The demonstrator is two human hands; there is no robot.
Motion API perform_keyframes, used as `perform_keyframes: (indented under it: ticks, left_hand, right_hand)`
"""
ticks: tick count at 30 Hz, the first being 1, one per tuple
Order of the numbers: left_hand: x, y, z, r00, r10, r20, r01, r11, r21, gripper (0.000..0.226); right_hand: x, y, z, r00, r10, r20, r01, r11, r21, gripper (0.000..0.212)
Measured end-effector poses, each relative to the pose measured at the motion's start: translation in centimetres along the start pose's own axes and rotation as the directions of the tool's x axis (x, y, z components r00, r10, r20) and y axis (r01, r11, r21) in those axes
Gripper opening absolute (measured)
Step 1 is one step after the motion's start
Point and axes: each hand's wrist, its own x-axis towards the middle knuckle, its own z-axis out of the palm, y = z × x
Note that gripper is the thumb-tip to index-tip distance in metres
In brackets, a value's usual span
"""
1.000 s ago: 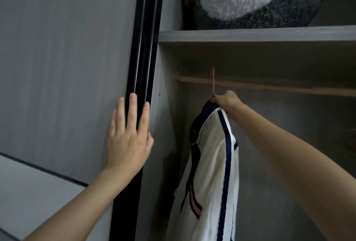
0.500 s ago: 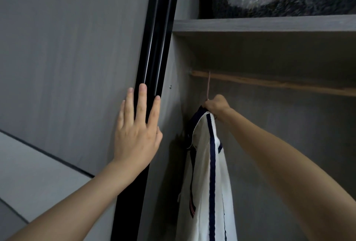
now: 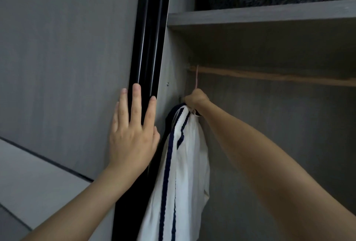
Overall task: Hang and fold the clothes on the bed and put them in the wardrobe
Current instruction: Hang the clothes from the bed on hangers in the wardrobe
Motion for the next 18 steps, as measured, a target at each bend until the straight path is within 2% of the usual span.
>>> perform_keyframes:
  ticks: [6, 8, 11, 13, 18]
  left_hand:
    - [-0.5, 0.0, -0.2, 1.000, 0.001, 0.010, -0.001, 1.000, 0.000, 0.051]
    - [-0.4, 0.1, -0.5, 1.000, -0.019, 0.020, 0.019, 1.000, -0.004, 0.052]
    - [-0.5, 0.8, -1.0, 0.997, -0.055, 0.054, 0.057, 0.998, -0.039, 0.055]
    - [-0.6, 1.6, -1.4, 0.996, -0.074, 0.053, 0.078, 0.994, -0.079, 0.052]
    - [0.6, 6.8, -1.3, 0.995, 0.098, -0.028, -0.101, 0.983, -0.155, 0.035]
  right_hand:
    - [-0.7, 0.1, -0.9, 0.998, -0.067, 0.020, 0.069, 0.991, -0.118, 0.026]
    - [-1.2, 0.4, -1.1, 0.995, -0.100, 0.016, 0.101, 0.982, -0.159, 0.037]
    - [-2.0, 2.1, -2.0, 0.989, -0.141, 0.039, 0.146, 0.962, -0.231, 0.036]
    - [-2.6, 4.0, -3.3, 0.993, -0.116, 0.016, 0.115, 0.954, -0.278, 0.036]
    - [-4.6, 10.0, -8.9, 0.992, 0.021, -0.122, -0.069, 0.911, -0.407, 0.040]
